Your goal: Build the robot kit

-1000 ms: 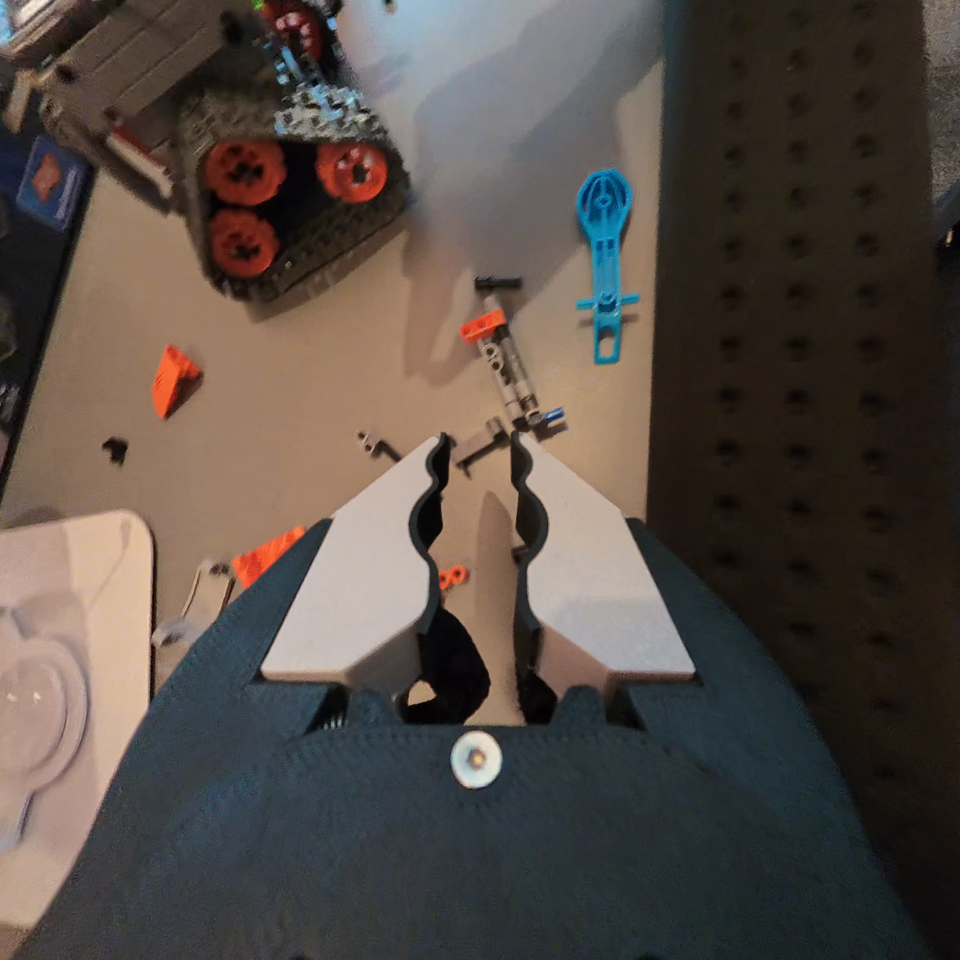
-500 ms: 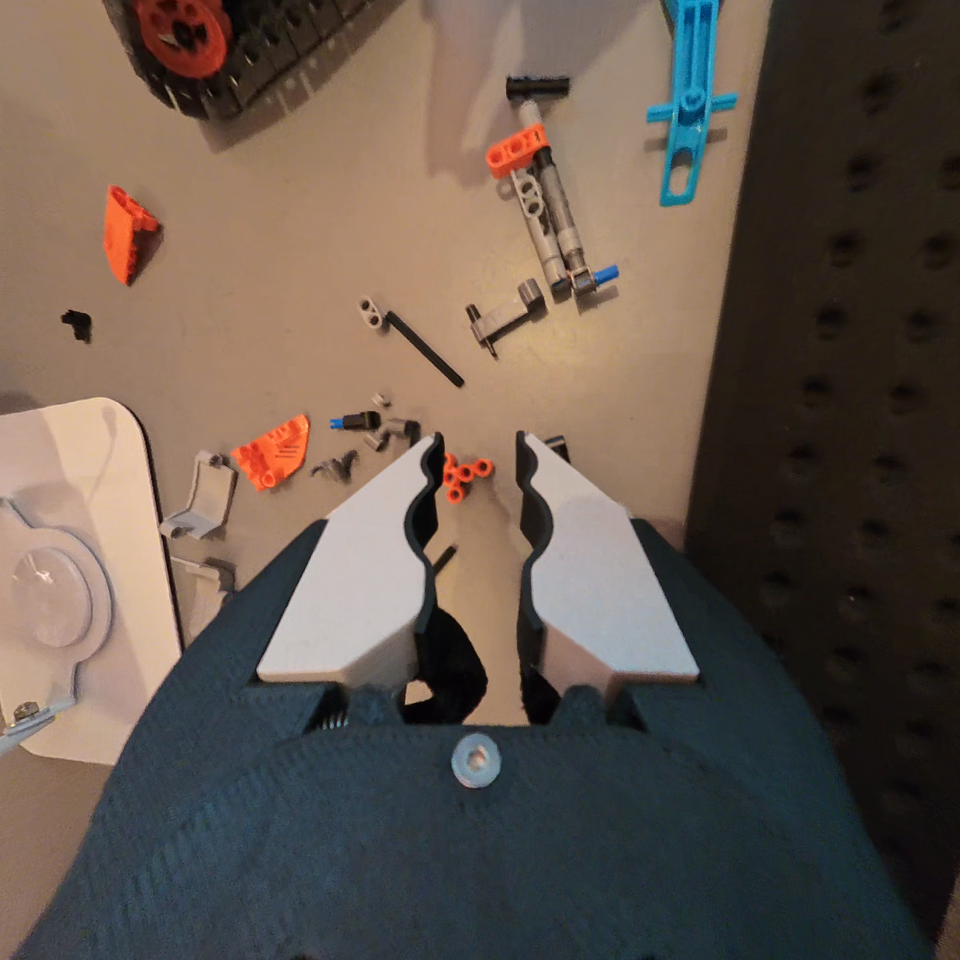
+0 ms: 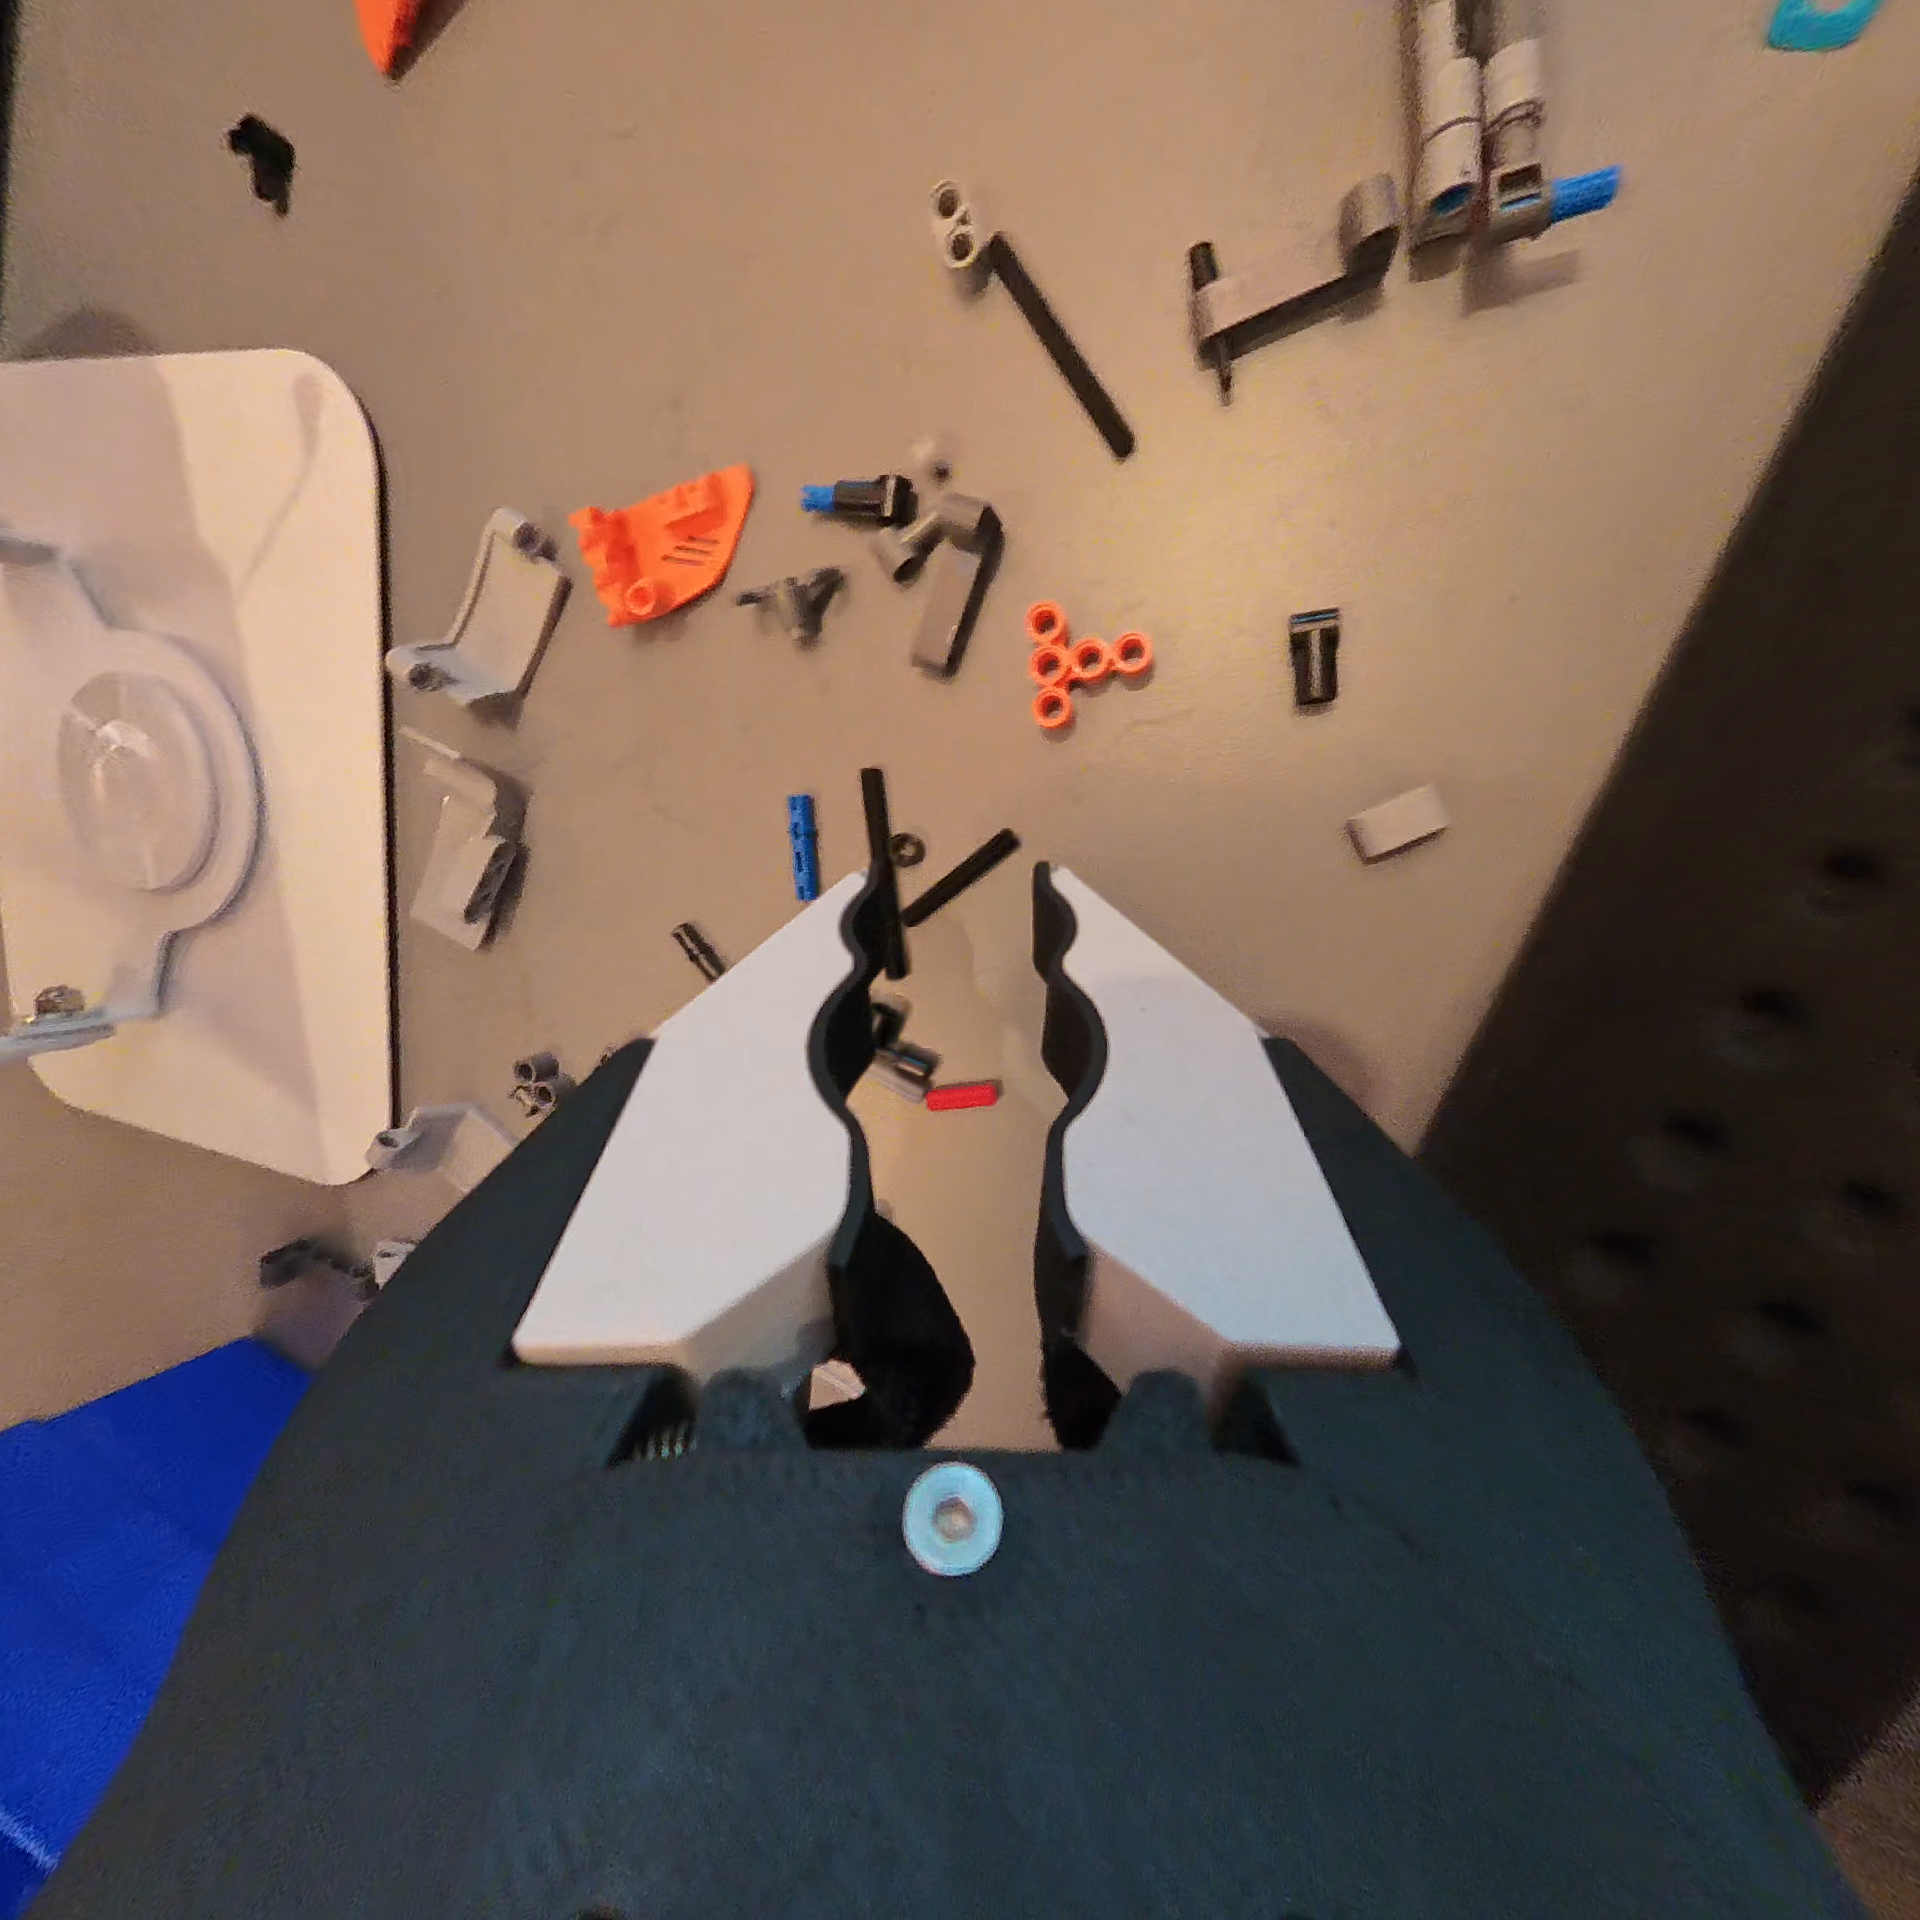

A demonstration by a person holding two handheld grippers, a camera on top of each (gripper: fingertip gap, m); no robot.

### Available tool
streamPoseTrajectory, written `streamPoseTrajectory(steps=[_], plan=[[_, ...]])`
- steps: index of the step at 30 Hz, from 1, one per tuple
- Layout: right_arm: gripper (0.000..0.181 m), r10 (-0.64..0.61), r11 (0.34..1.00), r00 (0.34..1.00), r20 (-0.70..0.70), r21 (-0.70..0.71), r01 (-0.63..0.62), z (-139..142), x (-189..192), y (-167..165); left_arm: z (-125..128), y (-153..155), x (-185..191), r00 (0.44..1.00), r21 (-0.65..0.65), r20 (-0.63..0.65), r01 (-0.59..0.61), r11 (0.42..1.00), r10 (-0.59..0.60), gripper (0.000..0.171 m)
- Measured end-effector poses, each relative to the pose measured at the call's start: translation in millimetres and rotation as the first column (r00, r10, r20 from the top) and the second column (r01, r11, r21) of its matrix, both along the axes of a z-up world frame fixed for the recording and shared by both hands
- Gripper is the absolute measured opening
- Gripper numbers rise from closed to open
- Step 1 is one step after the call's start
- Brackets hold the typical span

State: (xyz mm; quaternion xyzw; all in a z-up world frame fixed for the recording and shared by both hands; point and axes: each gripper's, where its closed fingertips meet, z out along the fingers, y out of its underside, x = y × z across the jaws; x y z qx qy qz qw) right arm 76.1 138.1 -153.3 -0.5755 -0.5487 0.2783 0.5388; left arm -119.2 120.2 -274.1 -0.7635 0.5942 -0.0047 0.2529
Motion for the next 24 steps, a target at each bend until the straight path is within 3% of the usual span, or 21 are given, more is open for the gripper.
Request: streamPoseTrajectory(steps=[5, 11, 16, 22, 24], plan=[[0.015, 0.004, 1.000, 1.000, 0.003, -0.005, -0.004, -1.8, -1.9, -0.3, 12.0, 12.5, 24.7, 0.996, 0.032, 0.091, 0.014, 0.999, -0.017, 0.021], [0.015, 0.012, 1.000, 1.000, 0.011, -0.007, -0.012, -4.5, -3.8, -1.6, 8.8, 35.5, 51.9, 0.994, 0.054, 0.051, 0.099, 0.994, -0.102, 0.017], [0.015, 0.012, 1.000, 1.000, 0.014, -0.006, -0.012, -5.0, -3.2, -1.7, -2.5, 19.4, 63.4, 0.978, -0.081, 0.062, 0.204, 0.976, -0.199, 0.017], [0.015, 0.022, 1.000, 0.999, 0.024, -0.009, -0.021, -7.6, -5.2, -3.3, -9.8, 14.6, 69.0, 0.972, -0.095, 0.074, 0.228, 0.969, -0.222, 0.010], [0.015, 0.022, 1.000, 0.999, 0.025, -0.012, -0.022, -8.6, -5.2, -3.0, -9.8, 3.8, 70.4, 0.956, -0.120, 0.088, 0.290, 0.949, -0.281, 0.004]])
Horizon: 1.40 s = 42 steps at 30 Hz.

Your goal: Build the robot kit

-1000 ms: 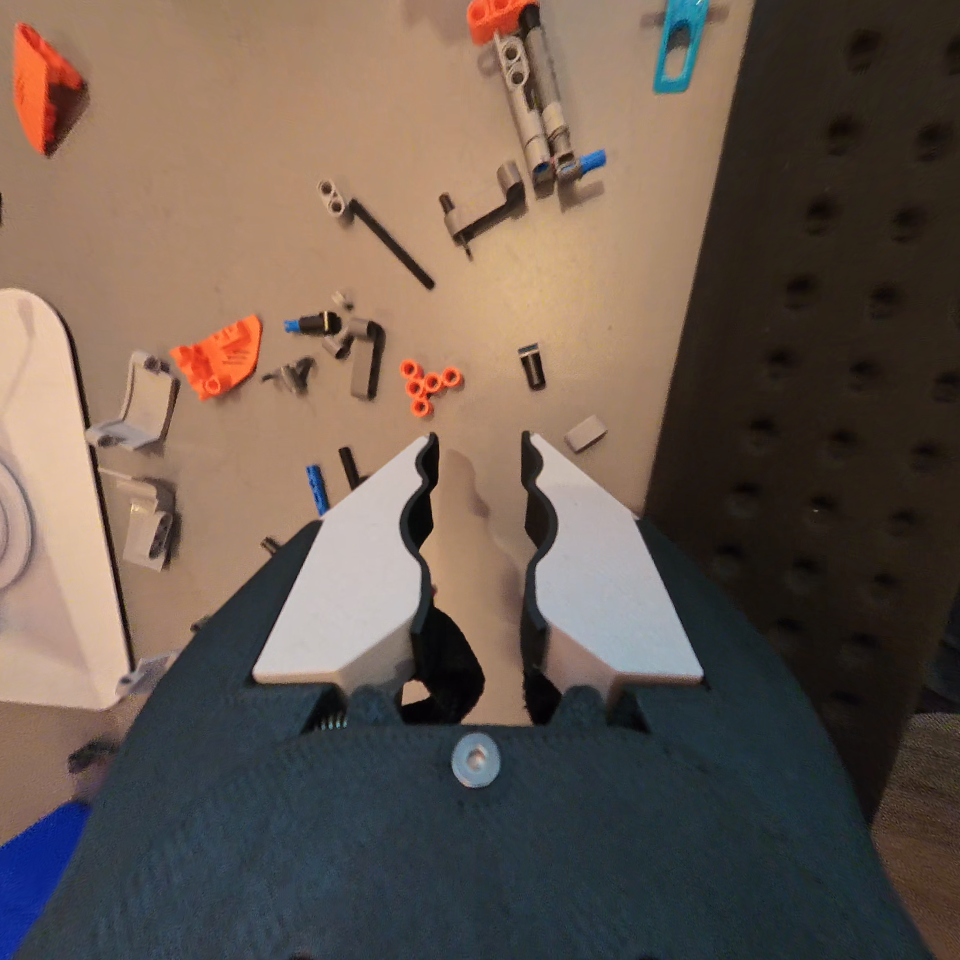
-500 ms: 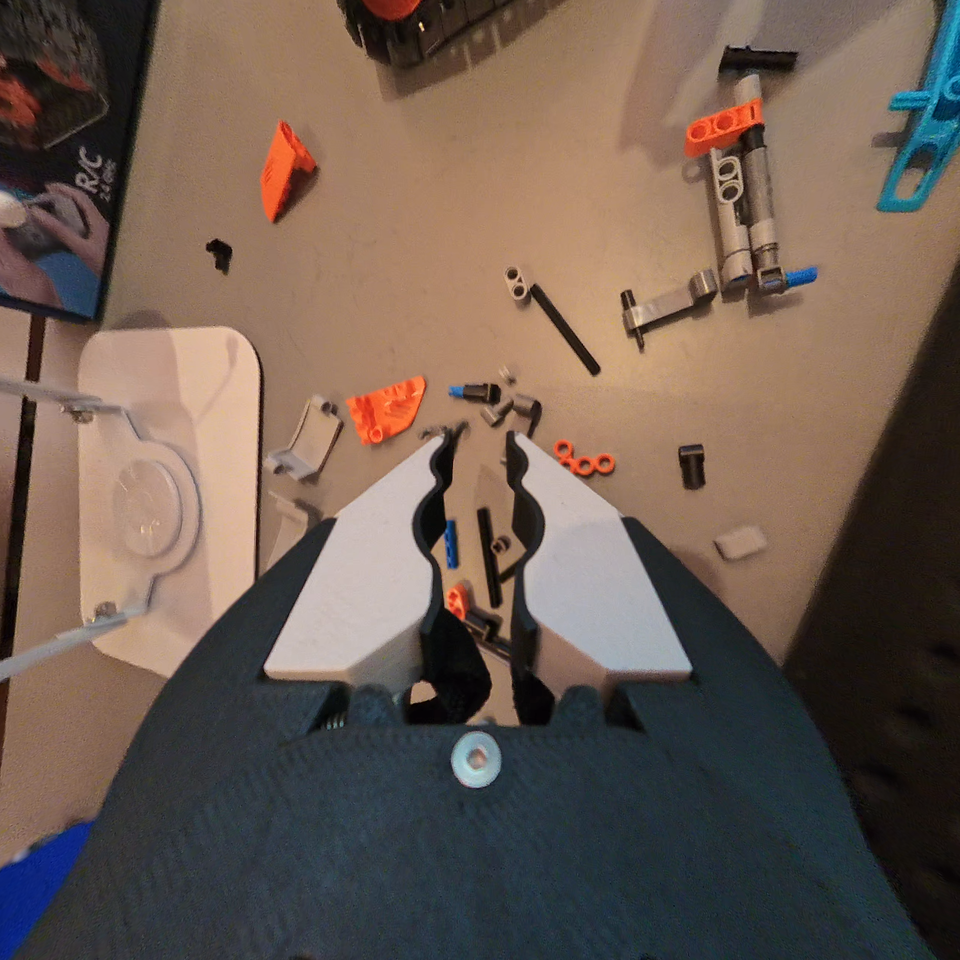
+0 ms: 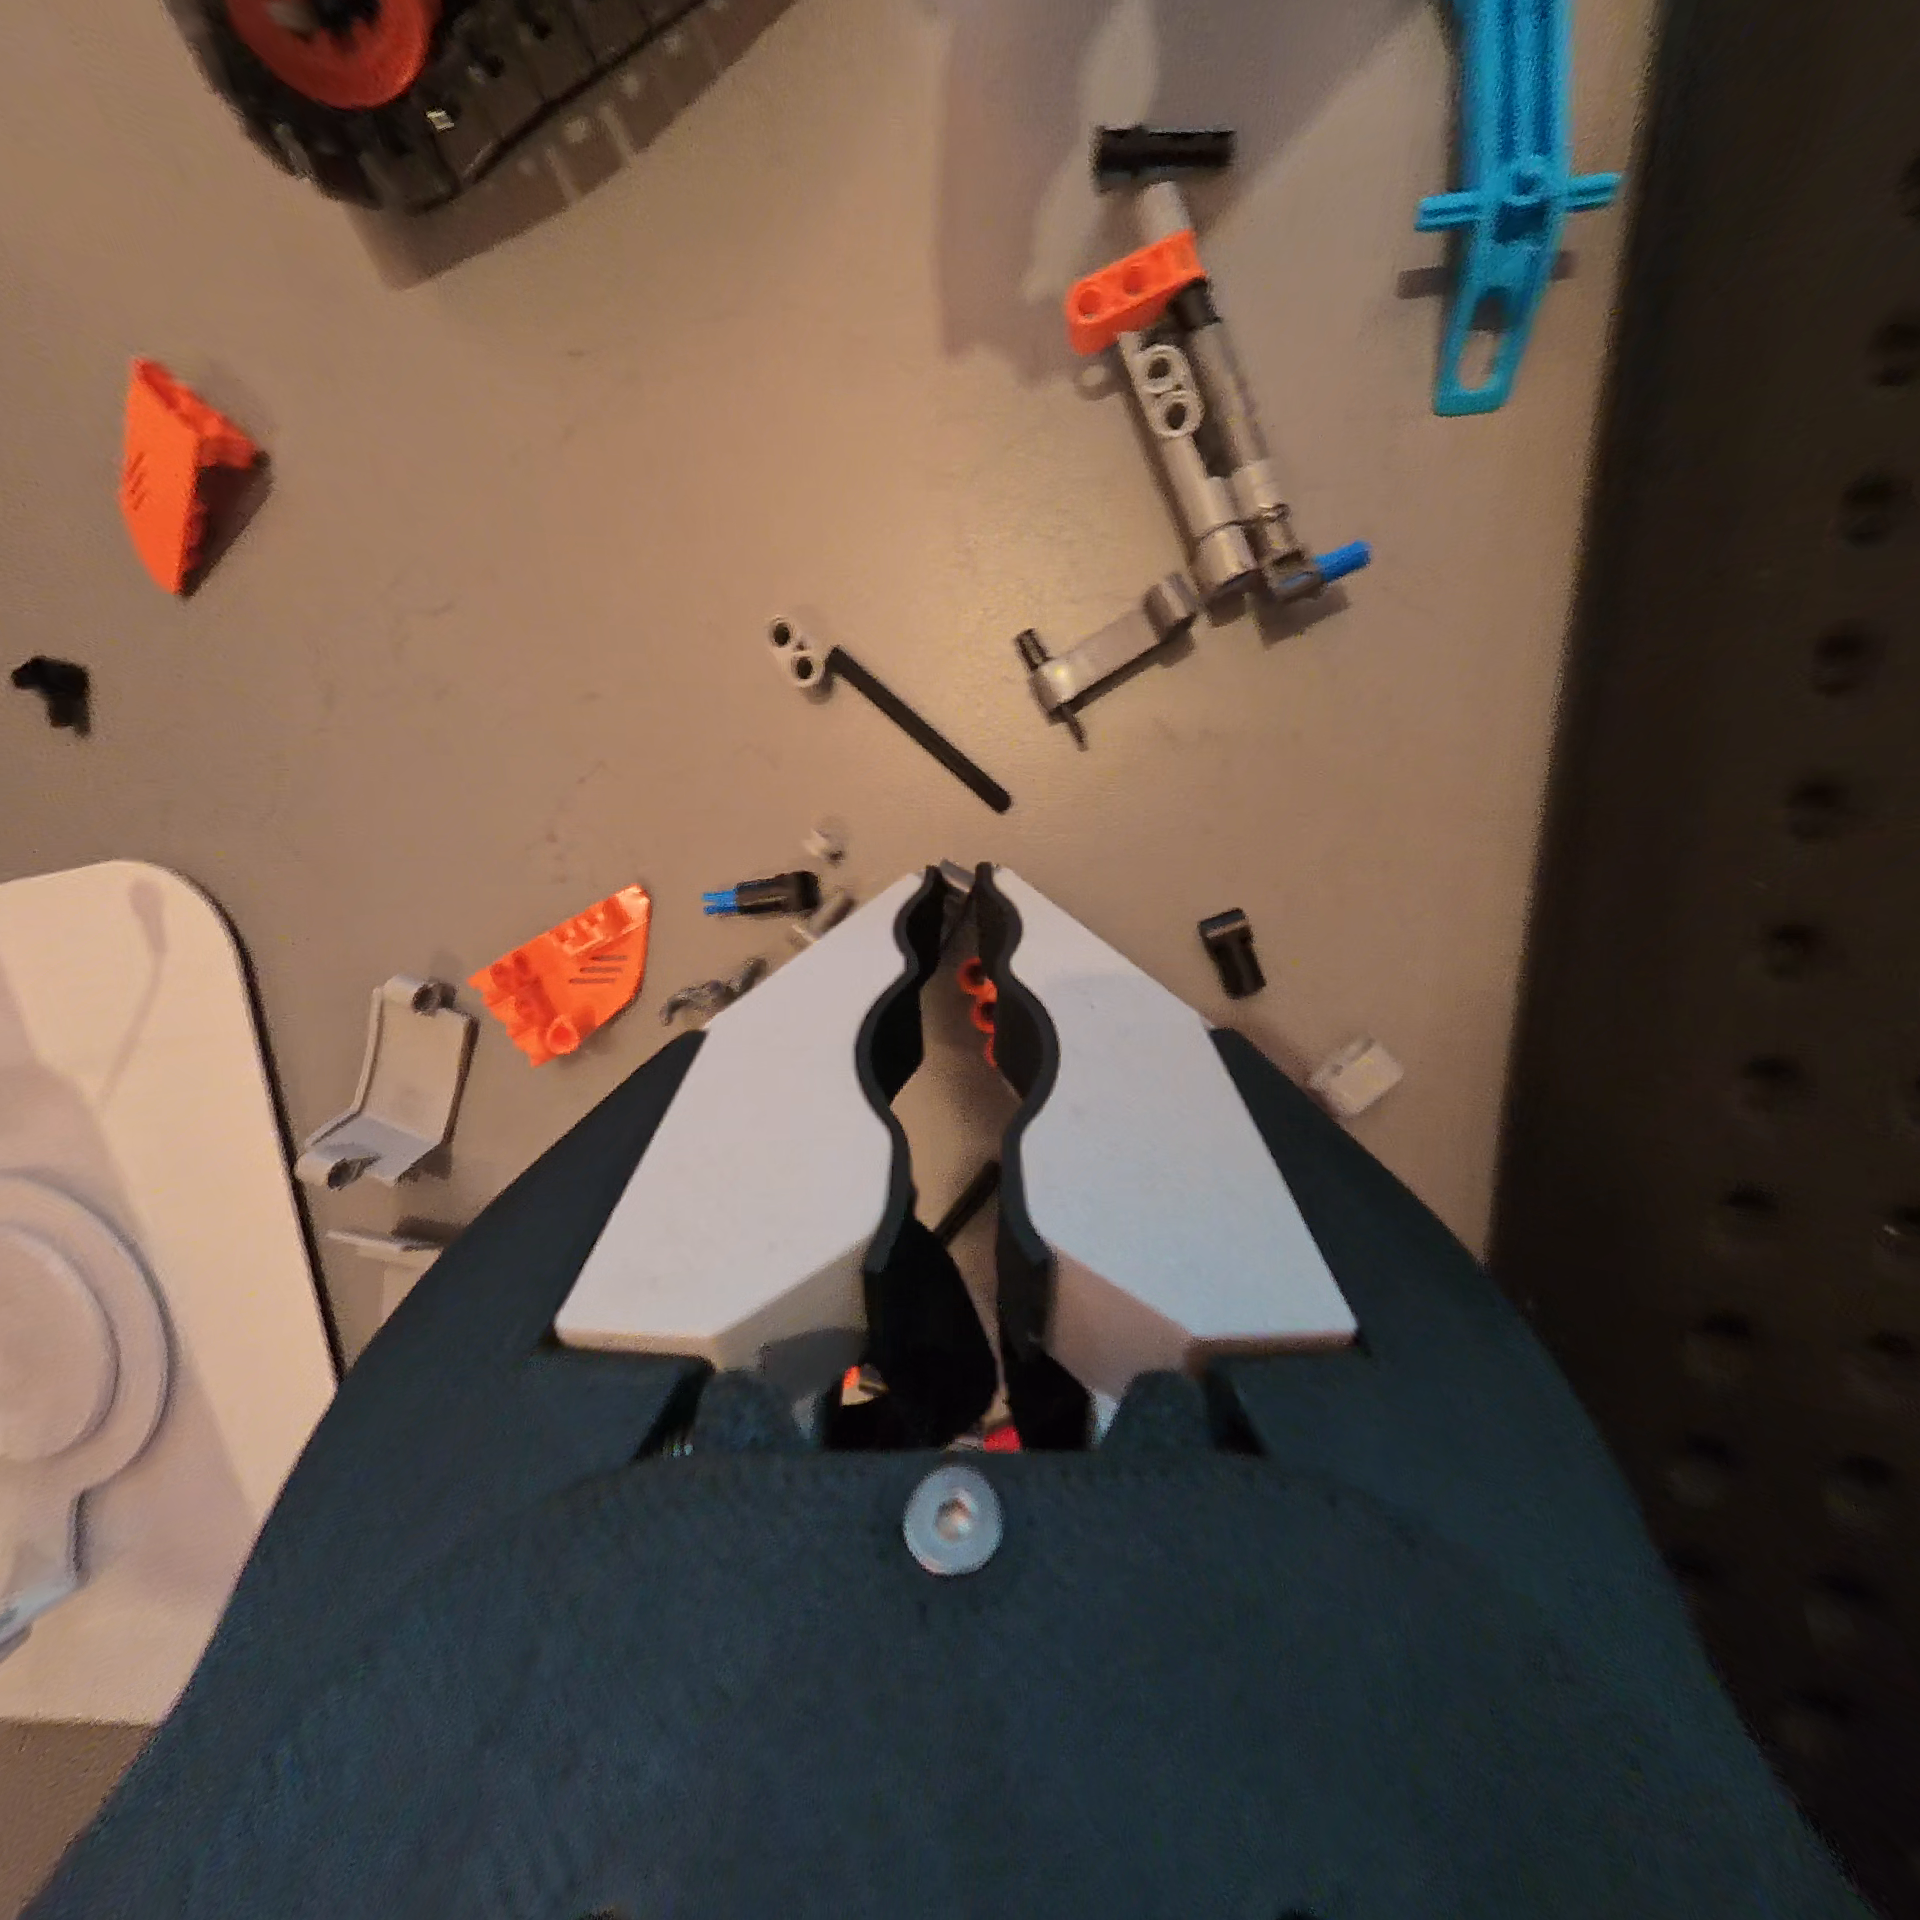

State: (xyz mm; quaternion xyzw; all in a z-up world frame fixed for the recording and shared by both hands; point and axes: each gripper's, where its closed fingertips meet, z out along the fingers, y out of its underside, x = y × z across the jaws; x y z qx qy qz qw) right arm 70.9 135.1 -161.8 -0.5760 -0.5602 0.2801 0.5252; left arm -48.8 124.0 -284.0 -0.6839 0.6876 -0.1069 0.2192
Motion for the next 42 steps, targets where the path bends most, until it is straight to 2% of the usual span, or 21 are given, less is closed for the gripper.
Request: streamPoseTrajectory(steps=[4, 7, 10, 14, 15, 18, 21, 25, 34, 42], plan=[[0.015, 0.000, 1.000, 1.000, 0.002, -0.006, 0.000, -1.6, -0.2, 0.7, 1.5, -2.4, -3.0, 0.999, 0.052, -0.036, 0.037, 0.998, -0.035, 0.017], [0.015, 0.002, 1.000, 1.000, 0.004, -0.009, -0.002, -2.6, -0.6, 0.7, 15.1, -16.6, 16.4, 0.995, 0.057, 0.051, 0.085, 0.995, -0.088, 0.018], [0.015, 0.003, 1.000, 1.000, 0.007, -0.010, -0.003, -3.6, -0.9, 0.6, 8.9, -18.0, 26.4, 0.996, 0.104, 0.010, 0.083, 0.991, -0.084, 0.016], [0.015, 0.002, 1.000, 1.000, 0.003, -0.008, -0.002, -2.3, -0.3, 0.3, -8.0, -18.4, 28.3, 0.996, 0.096, -0.041, 0.078, 0.992, -0.075, 0.015], [0.015, 0.002, 1.000, 1.000, 0.003, -0.007, -0.002, -1.9, -0.1, 0.3, -10.3, -16.9, 28.0, 0.996, 0.103, -0.046, 0.082, 0.991, -0.078, 0.009], [0.015, 0.003, 1.000, 1.000, 0.004, -0.006, -0.003, -2.2, -0.3, -0.4, -8.6, -16.7, 31.9, 0.998, 0.064, -0.005, 0.064, 0.996, -0.064, 0.009], [0.015, 0.004, 1.000, 1.000, 0.005, -0.006, -0.004, -2.3, -0.3, -0.6, -11.8, -16.2, 33.3, 0.998, 0.067, -0.004, 0.064, 0.996, -0.064, 0.000], [0.015, 0.004, 1.000, 1.000, 0.005, -0.008, -0.004, -2.8, 0.0, -0.3, -10.8, -15.3, 36.6, 0.997, 0.083, 0.019, 0.067, 0.994, -0.069, 0.000], [0.015, 0.011, 1.000, 1.000, -0.005, -0.009, -0.011, -2.0, -0.8, -1.1, 8.1, -9.7, 40.2, 0.990, 0.089, 0.134, 0.038, 0.995, -0.050, 0.000], [0.015, 0.025, 1.000, 0.999, -0.025, -0.018, -0.025, -0.1, -2.8, -3.2, 33.4, -9.0, 48.3, 0.958, 0.092, 0.275, 0.057, 0.994, -0.080, 0.000]])
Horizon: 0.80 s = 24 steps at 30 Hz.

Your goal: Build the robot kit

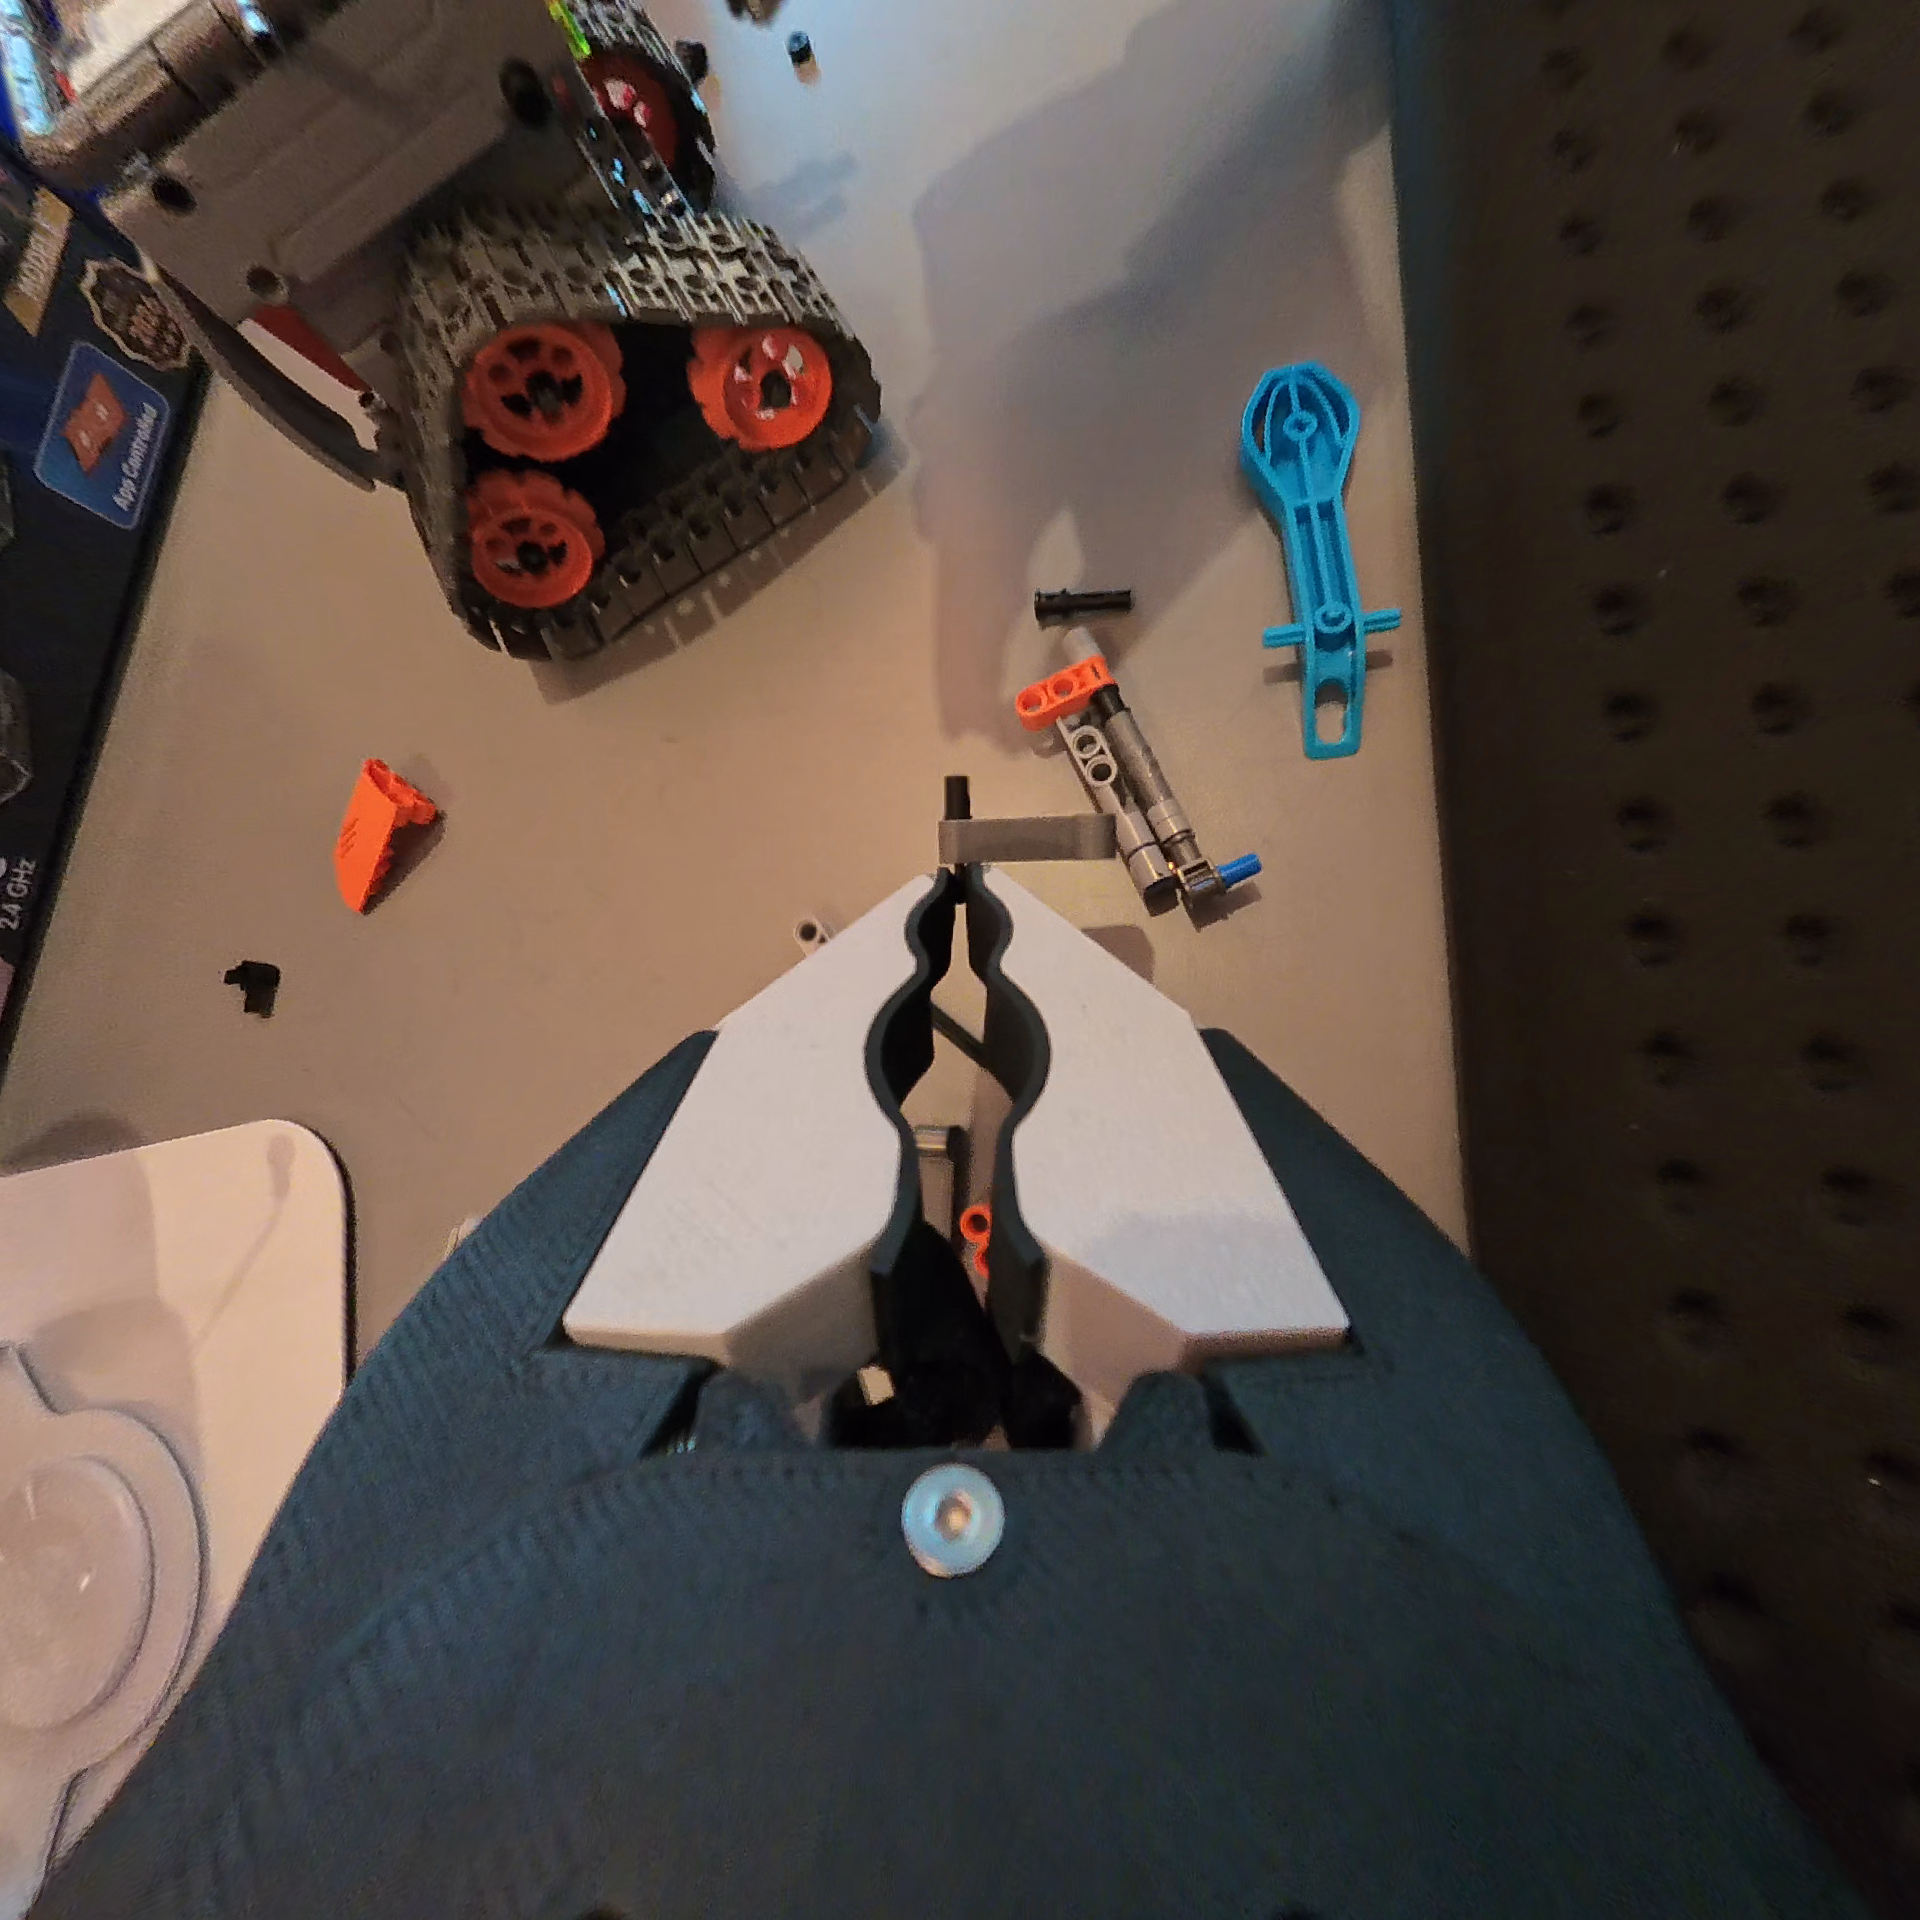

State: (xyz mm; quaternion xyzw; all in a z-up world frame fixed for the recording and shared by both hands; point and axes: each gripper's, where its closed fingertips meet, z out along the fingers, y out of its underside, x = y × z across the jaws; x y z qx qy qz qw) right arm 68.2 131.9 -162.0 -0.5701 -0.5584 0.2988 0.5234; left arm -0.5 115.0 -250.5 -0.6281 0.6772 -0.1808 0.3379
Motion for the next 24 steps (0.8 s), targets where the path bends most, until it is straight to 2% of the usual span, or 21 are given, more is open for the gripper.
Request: streamPoseTrajectory(steps=[24], plan=[[0.015, 0.091, 0.992, 0.989, -0.119, -0.079, -0.101, 3.4, -17.6, -12.9, 34.4, -5.9, 15.5, 0.979, -0.004, 0.201, 0.026, 1.000, -0.025, 0.000]])
